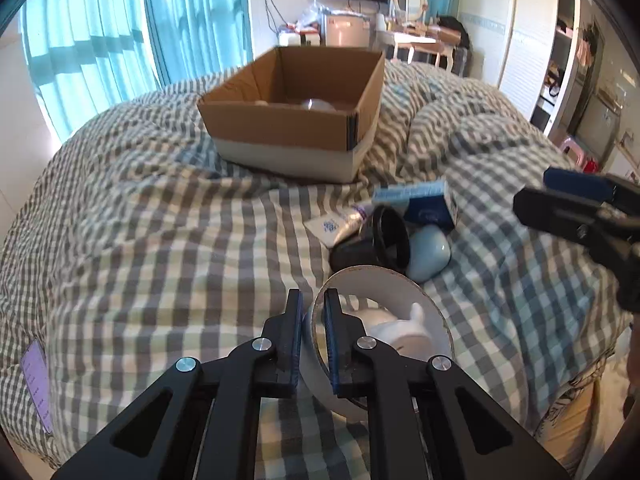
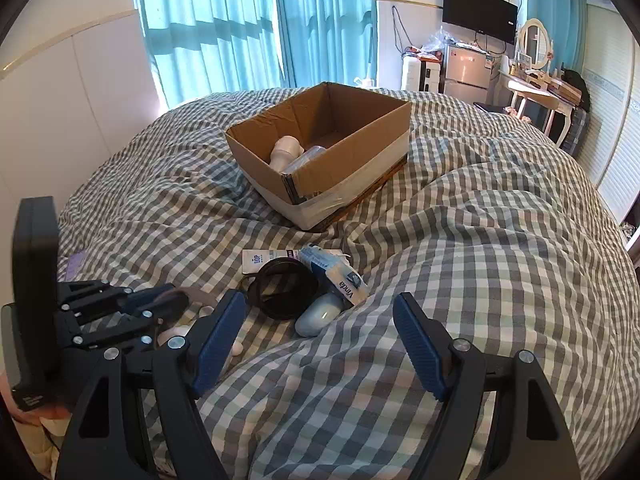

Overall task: Organize objects
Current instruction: 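Grasp the round white mirror with the left tool, then grasp the white bunny figurine with the right tool while the left tool holds the mirror, then lower the mirror and bunny into the box and open both tools, then move both tools back toward the remaining items beside the box, then grasp the black round item with the left tool while the right tool grasps the blue tissue pack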

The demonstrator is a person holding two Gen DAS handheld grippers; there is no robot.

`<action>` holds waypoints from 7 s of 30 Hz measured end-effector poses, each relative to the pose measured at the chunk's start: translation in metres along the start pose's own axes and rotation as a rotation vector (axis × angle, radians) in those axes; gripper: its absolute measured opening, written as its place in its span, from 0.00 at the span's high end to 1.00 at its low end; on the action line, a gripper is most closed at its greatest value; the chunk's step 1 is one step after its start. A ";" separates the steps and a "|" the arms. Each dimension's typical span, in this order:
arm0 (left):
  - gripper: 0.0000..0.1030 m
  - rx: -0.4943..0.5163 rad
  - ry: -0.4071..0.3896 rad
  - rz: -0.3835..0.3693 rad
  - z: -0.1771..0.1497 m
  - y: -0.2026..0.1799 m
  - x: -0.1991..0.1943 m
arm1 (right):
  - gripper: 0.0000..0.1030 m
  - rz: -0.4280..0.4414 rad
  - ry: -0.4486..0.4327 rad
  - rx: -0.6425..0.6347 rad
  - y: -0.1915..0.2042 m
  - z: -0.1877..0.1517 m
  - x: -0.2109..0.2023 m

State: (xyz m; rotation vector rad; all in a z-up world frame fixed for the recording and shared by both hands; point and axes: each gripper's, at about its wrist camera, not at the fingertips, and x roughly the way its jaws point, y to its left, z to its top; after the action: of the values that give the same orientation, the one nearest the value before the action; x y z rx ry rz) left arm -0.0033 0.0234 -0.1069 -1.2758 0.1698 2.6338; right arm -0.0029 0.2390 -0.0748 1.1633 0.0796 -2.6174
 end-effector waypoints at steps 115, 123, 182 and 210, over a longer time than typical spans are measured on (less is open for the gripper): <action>0.30 0.106 -0.049 0.062 0.269 0.055 0.149 | 0.25 0.065 -0.052 -0.107 -0.060 0.239 0.135; 0.25 0.086 -0.144 0.070 0.273 0.054 0.071 | 0.25 0.021 -0.119 -0.141 -0.050 0.237 0.064; 0.00 -0.164 -0.106 0.127 0.050 0.037 0.040 | 0.04 0.010 0.002 -0.152 -0.019 0.035 0.077; 0.00 -0.015 0.035 0.089 0.032 -0.008 0.071 | 0.76 0.094 0.057 -0.002 -0.040 0.012 0.103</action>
State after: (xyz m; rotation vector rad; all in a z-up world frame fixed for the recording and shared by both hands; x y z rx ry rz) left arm -0.0686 0.0470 -0.1430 -1.3499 0.2174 2.6927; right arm -0.0878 0.2518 -0.1453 1.2115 0.0374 -2.5022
